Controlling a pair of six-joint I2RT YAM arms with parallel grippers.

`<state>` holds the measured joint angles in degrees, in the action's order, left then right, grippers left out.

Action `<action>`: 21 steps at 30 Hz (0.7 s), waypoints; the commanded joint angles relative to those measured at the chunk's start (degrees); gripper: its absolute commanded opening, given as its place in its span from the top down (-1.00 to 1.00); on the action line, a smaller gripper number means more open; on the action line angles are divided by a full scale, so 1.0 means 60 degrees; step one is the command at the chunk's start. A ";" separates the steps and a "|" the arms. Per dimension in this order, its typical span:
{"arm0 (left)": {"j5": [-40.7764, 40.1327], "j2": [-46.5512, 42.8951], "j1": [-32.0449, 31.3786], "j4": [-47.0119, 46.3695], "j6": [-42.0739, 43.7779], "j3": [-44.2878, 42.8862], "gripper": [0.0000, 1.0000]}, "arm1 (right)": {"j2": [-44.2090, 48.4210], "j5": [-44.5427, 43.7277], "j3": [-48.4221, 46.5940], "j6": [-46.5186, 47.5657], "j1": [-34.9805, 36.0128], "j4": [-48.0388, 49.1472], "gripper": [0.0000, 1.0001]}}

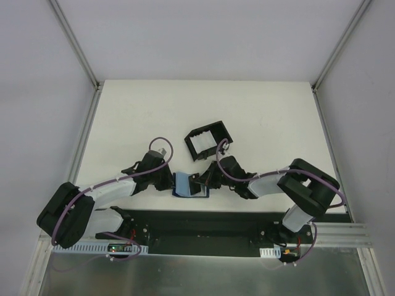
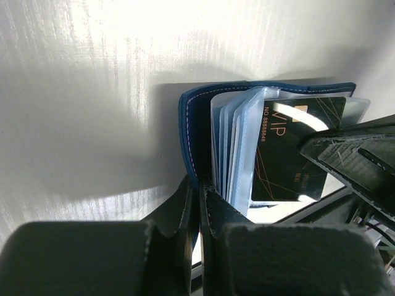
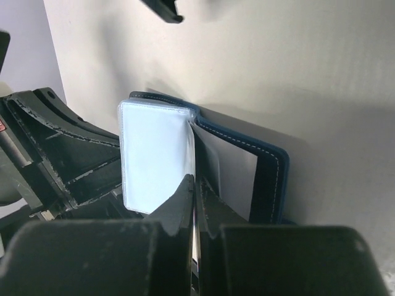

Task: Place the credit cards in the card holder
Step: Open the card holder at the center of the board, then insert the credit card into the card holder.

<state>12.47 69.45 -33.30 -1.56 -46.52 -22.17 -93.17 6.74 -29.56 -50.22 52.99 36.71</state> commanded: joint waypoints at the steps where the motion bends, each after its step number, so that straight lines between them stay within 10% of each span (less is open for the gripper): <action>1: 0.0045 0.0686 -0.0265 0.0319 0.0209 0.0517 1.00 | -0.0220 -0.0288 0.0531 -0.0712 0.0118 0.1045 0.99; 6: 0.0134 0.0379 -0.0251 0.0625 0.0444 0.0547 1.00 | 0.0205 -0.0508 0.0665 -0.0684 -0.0028 0.0402 0.99; 12: -0.0158 0.0188 -0.0251 0.1286 0.0868 0.0122 0.49 | 0.0234 -0.0450 0.0796 -0.0625 -0.0233 0.0299 0.99; 21: -0.0349 0.0378 -0.0251 0.1447 0.1030 -0.0098 0.60 | 0.0250 -0.0260 0.0591 -0.0376 -0.0321 -0.0039 0.99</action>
<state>13.43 70.22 -34.20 -0.45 -43.22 -23.51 -92.31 5.06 -25.61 -53.80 51.55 40.03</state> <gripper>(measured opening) 0.206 0.009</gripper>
